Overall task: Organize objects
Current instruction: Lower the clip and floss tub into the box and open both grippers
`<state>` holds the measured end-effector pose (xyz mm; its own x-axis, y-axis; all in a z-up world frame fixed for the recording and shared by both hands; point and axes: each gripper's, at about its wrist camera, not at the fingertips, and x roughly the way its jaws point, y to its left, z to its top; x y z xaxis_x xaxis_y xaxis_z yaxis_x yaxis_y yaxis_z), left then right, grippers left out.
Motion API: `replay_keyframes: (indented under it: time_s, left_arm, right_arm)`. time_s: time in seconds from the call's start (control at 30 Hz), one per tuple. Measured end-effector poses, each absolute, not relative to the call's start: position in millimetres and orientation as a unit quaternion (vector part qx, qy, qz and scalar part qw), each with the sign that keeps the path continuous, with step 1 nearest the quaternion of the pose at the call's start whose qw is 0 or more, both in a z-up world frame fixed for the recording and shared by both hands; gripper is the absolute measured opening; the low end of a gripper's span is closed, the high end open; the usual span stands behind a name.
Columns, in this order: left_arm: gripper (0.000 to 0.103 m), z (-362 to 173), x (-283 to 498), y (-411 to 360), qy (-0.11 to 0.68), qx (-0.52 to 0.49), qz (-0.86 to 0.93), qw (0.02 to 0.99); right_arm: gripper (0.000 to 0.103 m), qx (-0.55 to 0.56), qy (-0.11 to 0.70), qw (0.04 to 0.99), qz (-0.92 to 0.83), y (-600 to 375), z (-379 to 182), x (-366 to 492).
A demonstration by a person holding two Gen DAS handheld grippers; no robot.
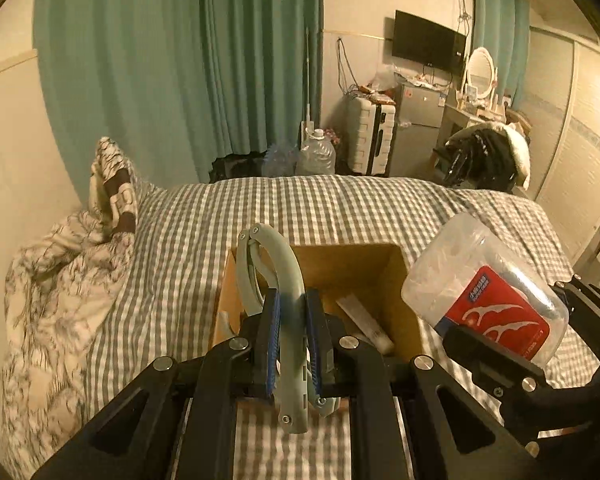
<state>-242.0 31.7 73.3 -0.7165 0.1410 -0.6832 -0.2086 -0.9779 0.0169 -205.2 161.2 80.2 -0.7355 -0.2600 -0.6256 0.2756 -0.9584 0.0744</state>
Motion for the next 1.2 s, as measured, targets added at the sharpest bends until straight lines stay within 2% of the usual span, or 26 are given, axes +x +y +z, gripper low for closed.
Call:
replay_keyframes:
  time_s: [0.37, 0.73, 0.77, 0.83, 0.93, 0.97, 1.0, 1.07, 1.13, 1.2]
  left_arm:
    - [0.012, 10.2, -327.5, 38.1, 0.037, -0.416, 0.902, 0.109]
    - [0.013, -33.9, -350.4, 40.8, 0.039, -0.439, 0.889, 0.123]
    - [0.015, -34.6, -349.9, 41.9, 0.044, -0.437, 0.889, 0.127]
    - [0.018, -35.2, -350.9, 42.4, 0.049, -0.437, 0.889, 0.124]
    - [0.036, -33.2, -351.7, 39.3, 0.040, -0.441, 0.889, 0.118]
    - [0.051, -29.3, -350.1, 38.0, 0.036, -0.438, 0.891, 0.115]
    - [0.058, -25.3, -349.3, 36.3, 0.033, -0.434, 0.893, 0.112]
    - [0.060, -12.0, -344.3, 32.3, 0.030, -0.420, 0.901, 0.108]
    - [0.066, 3.9, -339.7, 29.2, 0.029, -0.410, 0.906, 0.103]
    - [0.080, 25.4, -331.8, 25.9, 0.027, -0.392, 0.915, 0.094]
  right_arm:
    - [0.063, 0.386, -0.007, 0.120, -0.915, 169.9, 13.6, -289.9]
    - [0.064, 0.399, -0.032, 0.116, -0.909, 176.7, -19.6, -320.5]
    - [0.065, 0.397, -0.033, 0.117, -0.910, 177.1, -18.5, -321.4]
    - [0.073, 0.389, -0.036, 0.111, -0.914, 179.6, -15.2, -320.3]
    - [0.077, 0.379, -0.051, 0.106, -0.918, 186.1, -6.6, -318.5]
    - [0.077, 0.378, -0.054, 0.105, -0.918, 187.9, -3.7, -318.6]
    - [0.078, 0.376, -0.057, 0.101, -0.919, 190.2, 0.5, -318.6]
    - [0.078, 0.367, -0.062, 0.096, -0.923, 195.3, 12.0, -316.9]
    - [0.079, 0.356, -0.065, 0.092, -0.928, 198.7, 27.6, -311.1]
    - [0.081, 0.341, -0.065, 0.089, -0.934, 201.0, 45.3, -301.6]
